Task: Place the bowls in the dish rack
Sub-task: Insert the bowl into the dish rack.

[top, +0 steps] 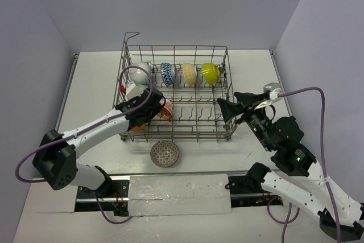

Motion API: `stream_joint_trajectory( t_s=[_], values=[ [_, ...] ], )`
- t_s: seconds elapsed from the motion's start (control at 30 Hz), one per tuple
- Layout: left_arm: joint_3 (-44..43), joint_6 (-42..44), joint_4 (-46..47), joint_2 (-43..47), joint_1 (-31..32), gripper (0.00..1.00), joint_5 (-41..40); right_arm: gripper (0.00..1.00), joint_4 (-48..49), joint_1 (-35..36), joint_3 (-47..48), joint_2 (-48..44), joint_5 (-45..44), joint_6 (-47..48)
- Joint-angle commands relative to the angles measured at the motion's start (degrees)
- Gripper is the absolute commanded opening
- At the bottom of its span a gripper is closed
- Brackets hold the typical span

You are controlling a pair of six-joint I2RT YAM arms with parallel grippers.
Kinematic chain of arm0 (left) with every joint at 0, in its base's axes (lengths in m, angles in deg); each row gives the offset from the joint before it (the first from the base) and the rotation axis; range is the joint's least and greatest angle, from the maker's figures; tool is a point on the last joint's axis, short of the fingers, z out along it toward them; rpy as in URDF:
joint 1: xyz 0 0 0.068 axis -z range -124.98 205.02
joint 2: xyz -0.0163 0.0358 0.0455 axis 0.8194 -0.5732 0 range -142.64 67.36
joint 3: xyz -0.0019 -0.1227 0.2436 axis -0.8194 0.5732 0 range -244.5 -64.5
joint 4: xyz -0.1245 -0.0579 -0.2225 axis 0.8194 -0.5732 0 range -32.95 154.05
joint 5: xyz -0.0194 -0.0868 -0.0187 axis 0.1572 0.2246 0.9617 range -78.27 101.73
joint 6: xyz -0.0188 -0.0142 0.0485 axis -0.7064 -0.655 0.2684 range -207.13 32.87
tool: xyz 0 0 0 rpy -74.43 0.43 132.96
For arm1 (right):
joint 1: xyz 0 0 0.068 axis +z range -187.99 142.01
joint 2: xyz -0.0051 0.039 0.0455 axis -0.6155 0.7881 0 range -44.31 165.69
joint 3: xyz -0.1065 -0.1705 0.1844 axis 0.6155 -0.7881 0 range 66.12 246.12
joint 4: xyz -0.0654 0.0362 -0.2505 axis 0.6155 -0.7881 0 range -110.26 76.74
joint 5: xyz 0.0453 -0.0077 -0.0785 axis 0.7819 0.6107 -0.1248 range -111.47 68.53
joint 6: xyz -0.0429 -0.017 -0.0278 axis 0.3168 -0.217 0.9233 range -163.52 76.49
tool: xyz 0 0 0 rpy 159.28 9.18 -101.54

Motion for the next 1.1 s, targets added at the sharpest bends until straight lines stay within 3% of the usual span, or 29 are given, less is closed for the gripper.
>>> stream_joint_trajectory(
  t_s=[0.0,0.4,0.83,0.97,1.07],
  values=[
    [-0.1,0.5,3.3,0.7,-0.6,0.37,1.0,0.80,2.2,0.0,-0.2,-0.9,0.0,-0.3],
    [2.0,0.0,8.9,-2.5,-2.0,0.37,4.5,0.80,2.3,0.0,-0.3,-0.6,0.1,-0.2],
    [4.3,0.5,11.5,-3.3,-2.6,0.36,3.2,0.80,2.6,0.0,-0.5,-0.4,-0.1,-0.3],
    [4.0,1.1,12.2,-4.1,-2.5,0.32,1.7,0.80,2.9,0.0,-0.8,-0.6,-0.1,-0.4],
    [4.7,0.9,14.2,-4.9,-2.5,0.23,1.3,0.80,3.0,0.0,-0.8,-0.6,-0.2,-0.5]
  ],
)
